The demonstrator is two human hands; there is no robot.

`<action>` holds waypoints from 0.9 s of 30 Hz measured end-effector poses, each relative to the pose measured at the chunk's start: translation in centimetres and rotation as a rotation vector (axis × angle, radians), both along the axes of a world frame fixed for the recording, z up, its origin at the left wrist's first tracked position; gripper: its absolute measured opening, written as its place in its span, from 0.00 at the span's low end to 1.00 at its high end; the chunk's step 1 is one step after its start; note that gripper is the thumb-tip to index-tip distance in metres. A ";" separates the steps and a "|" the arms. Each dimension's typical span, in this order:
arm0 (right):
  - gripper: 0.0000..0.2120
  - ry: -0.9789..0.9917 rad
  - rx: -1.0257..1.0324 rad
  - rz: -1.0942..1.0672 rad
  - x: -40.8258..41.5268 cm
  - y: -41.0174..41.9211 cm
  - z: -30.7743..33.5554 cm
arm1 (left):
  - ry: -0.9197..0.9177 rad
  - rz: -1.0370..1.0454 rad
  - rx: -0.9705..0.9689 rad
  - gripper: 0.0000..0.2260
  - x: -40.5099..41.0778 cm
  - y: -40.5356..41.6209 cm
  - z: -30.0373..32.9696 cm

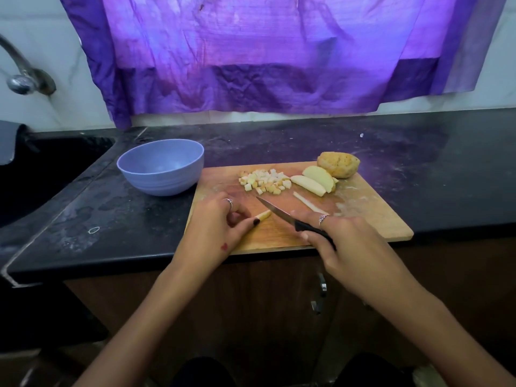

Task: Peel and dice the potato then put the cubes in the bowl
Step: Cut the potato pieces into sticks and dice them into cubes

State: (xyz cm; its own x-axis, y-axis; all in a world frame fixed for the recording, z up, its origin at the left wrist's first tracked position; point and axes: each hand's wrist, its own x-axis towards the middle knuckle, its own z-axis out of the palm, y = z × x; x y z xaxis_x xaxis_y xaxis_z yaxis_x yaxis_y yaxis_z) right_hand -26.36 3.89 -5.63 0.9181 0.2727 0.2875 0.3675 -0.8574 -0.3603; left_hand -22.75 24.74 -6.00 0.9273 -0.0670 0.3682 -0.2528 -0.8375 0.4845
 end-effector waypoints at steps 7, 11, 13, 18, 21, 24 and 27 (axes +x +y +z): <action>0.18 0.020 0.040 0.020 0.8 -0.3 0.4 | 0.009 0.003 -0.091 0.06 -0.7 -0.2 0.1; 0.15 0.028 -0.020 0.036 1.1 -0.2 1.0 | 0.039 -0.016 -0.146 0.03 -0.6 -0.2 0.0; 0.16 0.035 -0.041 0.028 1.0 -0.1 1.2 | 0.062 -0.036 -0.174 0.03 -0.4 0.0 0.0; 0.19 0.028 -0.135 0.071 0.9 0.7 1.5 | 0.029 -0.024 -0.186 0.04 -0.2 0.0 -0.4; 0.19 0.008 -0.142 0.100 1.5 0.8 1.4 | 0.012 -0.003 -0.197 0.05 -0.4 -0.3 -0.6; 0.19 0.017 -0.119 0.121 2.3 0.6 1.0 | 0.013 0.019 -0.195 0.05 -0.6 -0.5 -0.6; 0.19 0.022 -0.144 0.178 2.3 -0.1 1.1 | 0.013 0.031 -0.188 0.05 -0.7 -0.5 -0.7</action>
